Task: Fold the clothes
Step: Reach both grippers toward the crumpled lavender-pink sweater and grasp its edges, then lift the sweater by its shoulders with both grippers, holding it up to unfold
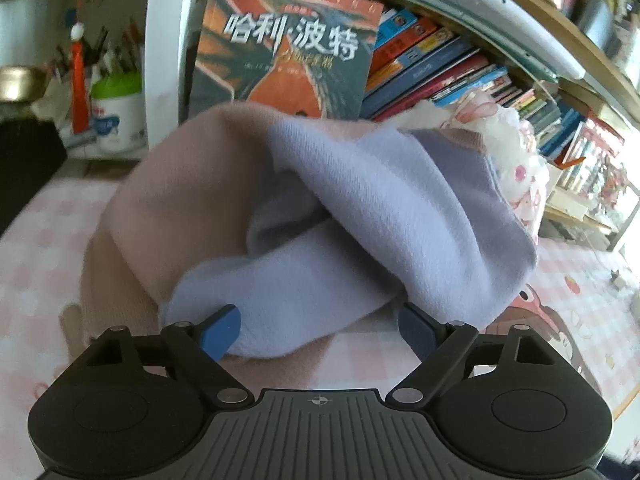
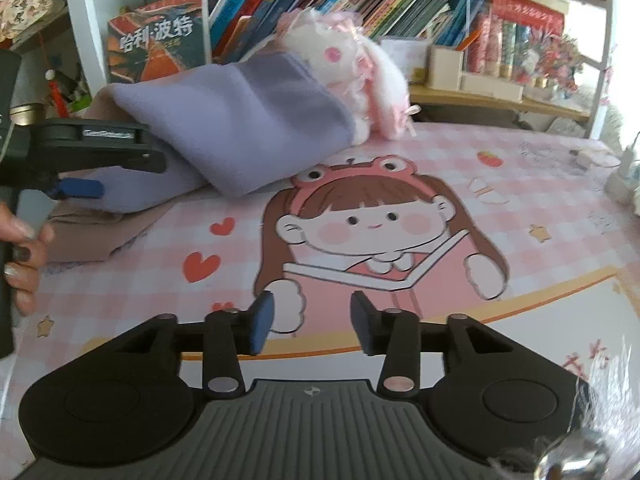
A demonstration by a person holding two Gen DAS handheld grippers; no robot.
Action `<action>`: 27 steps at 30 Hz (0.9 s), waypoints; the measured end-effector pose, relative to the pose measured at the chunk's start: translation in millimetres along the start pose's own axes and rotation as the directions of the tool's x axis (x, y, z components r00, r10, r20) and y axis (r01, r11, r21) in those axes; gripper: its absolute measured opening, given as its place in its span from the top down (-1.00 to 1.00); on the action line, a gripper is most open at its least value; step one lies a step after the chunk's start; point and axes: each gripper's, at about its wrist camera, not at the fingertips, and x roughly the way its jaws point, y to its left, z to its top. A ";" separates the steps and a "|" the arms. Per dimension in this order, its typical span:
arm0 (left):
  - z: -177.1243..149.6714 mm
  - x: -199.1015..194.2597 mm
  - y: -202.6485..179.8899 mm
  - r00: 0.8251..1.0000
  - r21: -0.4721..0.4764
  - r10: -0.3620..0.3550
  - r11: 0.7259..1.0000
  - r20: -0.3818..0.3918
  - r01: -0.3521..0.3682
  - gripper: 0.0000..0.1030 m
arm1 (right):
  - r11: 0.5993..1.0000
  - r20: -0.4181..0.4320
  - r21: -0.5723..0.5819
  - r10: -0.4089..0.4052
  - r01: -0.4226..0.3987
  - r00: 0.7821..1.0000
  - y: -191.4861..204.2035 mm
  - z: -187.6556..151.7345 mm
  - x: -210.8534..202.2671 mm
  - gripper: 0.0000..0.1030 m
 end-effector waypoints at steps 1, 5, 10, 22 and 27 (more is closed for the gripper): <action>0.2 -1.7 1.3 1.000 0.008 0.004 1.000 0.003 -0.004 -0.71 | 1.000 0.005 0.002 -0.006 0.006 1.000 -1.8 0.0 -1.3 0.12; 2.1 -1.3 3.7 0.999 -0.058 -0.036 0.998 -0.008 0.036 -0.71 | 0.999 -0.007 0.043 0.020 -0.020 1.000 -12.9 -1.9 -2.3 -0.01; 0.8 3.6 -17.5 0.993 -0.095 -0.115 0.989 -0.018 0.112 -0.71 | 0.999 -0.025 0.048 0.027 -0.026 0.999 -18.0 -4.9 -4.2 -0.05; 7.3 50.1 -43.5 0.991 -0.317 -0.102 0.946 -0.087 0.069 0.56 | 0.995 -0.043 -0.005 0.098 -0.098 0.994 -63.3 0.5 -8.6 -0.53; 4.3 31.3 -58.3 0.994 -0.307 -0.102 0.948 -0.046 0.083 0.85 | 0.985 -0.049 0.044 0.169 -0.167 0.984 -91.6 5.3 -8.1 -0.56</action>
